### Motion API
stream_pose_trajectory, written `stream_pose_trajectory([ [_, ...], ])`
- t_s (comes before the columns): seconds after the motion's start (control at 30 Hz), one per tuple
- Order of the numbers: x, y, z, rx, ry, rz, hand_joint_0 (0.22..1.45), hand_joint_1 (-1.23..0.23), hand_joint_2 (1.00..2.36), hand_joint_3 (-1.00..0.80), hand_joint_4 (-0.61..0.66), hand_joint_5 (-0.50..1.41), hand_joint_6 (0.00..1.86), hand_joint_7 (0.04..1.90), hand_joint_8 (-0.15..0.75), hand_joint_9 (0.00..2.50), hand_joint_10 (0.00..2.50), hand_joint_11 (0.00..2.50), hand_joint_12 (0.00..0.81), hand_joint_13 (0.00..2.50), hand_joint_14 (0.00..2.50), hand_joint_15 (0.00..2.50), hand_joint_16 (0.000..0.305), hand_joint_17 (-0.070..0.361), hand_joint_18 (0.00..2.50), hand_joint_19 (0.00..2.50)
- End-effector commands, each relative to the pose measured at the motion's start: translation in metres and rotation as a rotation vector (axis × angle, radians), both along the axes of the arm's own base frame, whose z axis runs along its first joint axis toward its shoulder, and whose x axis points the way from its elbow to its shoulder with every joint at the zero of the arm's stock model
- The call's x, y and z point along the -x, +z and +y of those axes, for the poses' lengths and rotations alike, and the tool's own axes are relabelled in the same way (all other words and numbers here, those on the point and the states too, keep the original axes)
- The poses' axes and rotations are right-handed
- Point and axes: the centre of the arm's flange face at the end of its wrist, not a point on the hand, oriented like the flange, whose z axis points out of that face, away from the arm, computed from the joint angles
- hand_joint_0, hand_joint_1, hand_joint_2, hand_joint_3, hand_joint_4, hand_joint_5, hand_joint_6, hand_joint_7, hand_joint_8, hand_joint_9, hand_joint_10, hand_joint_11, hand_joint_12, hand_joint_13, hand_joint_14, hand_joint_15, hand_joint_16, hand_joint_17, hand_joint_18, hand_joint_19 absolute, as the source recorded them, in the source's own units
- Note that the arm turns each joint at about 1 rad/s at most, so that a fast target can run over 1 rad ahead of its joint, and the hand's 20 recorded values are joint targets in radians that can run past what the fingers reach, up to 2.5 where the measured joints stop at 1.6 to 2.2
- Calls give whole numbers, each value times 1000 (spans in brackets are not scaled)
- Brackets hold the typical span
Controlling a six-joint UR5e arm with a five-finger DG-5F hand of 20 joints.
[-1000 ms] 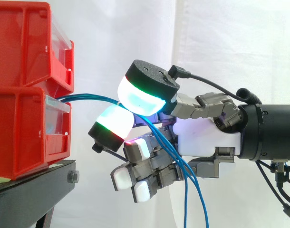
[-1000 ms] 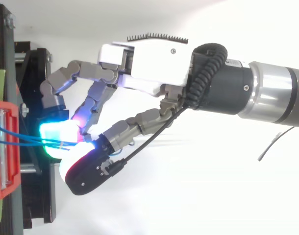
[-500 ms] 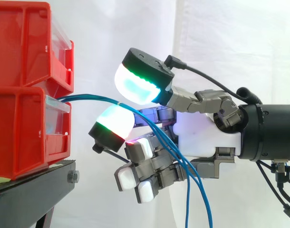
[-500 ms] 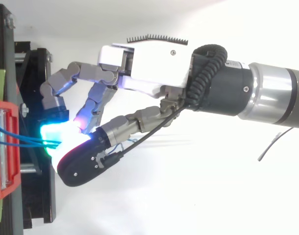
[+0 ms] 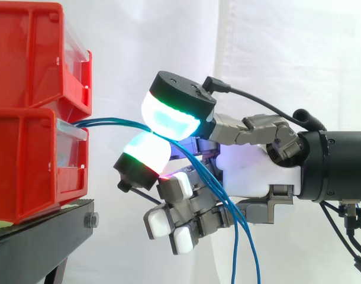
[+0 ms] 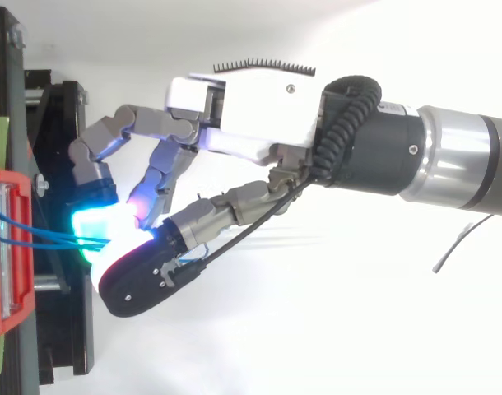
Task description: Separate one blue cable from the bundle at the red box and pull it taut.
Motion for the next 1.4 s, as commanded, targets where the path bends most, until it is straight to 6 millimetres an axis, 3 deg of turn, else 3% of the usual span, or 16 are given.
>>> stream_pose_trajectory([
  [0.0,1,-1,0,0,1,11,754,-911,1004,-455,-53,-156,880,1322,325,1116,27,882,357,994,20,509,44,99,915,603],
  [0.23,1,-1,0,0,-2,11,803,-939,1000,-500,-66,-162,893,1402,324,1104,25,885,350,984,21,513,43,97,896,578],
  [0.6,1,-1,0,0,-2,8,770,-990,1000,-500,-10,-157,908,1342,320,1116,27,900,343,990,21,519,43,96,896,557],
  [1.1,1,-1,0,0,-2,8,635,-1092,1000,-500,57,-145,909,1314,325,1129,25,923,349,994,22,532,43,96,904,572],
  [1.37,1,-1,0,0,-2,8,526,-1054,1000,-500,66,-139,910,1266,340,1156,27,907,370,1026,20,526,46,104,958,583],
])
